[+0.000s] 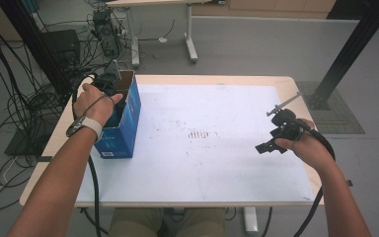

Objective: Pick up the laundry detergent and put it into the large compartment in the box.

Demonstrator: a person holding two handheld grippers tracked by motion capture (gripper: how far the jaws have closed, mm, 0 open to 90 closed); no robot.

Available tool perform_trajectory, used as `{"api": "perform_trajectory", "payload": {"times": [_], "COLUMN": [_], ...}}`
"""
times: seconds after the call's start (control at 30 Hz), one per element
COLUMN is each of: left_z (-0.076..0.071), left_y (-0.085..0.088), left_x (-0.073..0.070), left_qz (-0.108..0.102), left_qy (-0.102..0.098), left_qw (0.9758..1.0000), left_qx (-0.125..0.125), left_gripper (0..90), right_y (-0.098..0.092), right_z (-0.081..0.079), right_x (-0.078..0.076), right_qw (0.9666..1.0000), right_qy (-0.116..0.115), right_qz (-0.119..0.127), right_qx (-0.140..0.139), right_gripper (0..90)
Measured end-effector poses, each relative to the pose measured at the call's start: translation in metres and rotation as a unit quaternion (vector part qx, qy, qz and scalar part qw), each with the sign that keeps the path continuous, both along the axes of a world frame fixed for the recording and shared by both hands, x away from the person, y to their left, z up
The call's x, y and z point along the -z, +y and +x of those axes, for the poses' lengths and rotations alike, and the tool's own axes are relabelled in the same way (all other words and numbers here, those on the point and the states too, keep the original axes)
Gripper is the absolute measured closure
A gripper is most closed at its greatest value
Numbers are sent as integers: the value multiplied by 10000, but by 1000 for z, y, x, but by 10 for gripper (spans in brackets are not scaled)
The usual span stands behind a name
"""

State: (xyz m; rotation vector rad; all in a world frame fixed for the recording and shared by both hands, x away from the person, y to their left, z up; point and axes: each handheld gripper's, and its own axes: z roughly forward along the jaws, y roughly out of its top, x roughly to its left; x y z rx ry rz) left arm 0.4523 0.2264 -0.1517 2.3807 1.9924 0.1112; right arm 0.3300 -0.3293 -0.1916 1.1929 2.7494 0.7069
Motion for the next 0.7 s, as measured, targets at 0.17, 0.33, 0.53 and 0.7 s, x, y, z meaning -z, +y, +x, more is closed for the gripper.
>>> {"api": "perform_trajectory", "payload": {"times": [0.17,0.33,0.53,0.7], "left_z": [0,0,0,-1], "left_y": [1,1,2,1], "left_x": [0,0,0,0], "left_qz": [-8,-12,-25,-20], "left_qy": [1,2,0,-19], "left_qw": [10000,10000,10000,10000], "left_qx": [-12,-17,-21,-7], "left_gripper": [375,375,375,375], "right_y": [1,2,2,2], "right_z": [0,1,1,1], "right_x": [-1,-1,0,-1], "right_qw": [10000,10000,10000,10000], "right_qy": [11,14,15,7], "right_qz": [-5,-15,-5,-5], "right_qx": [8,-2,-10,-14], "right_gripper": [103,103,103,103]}}
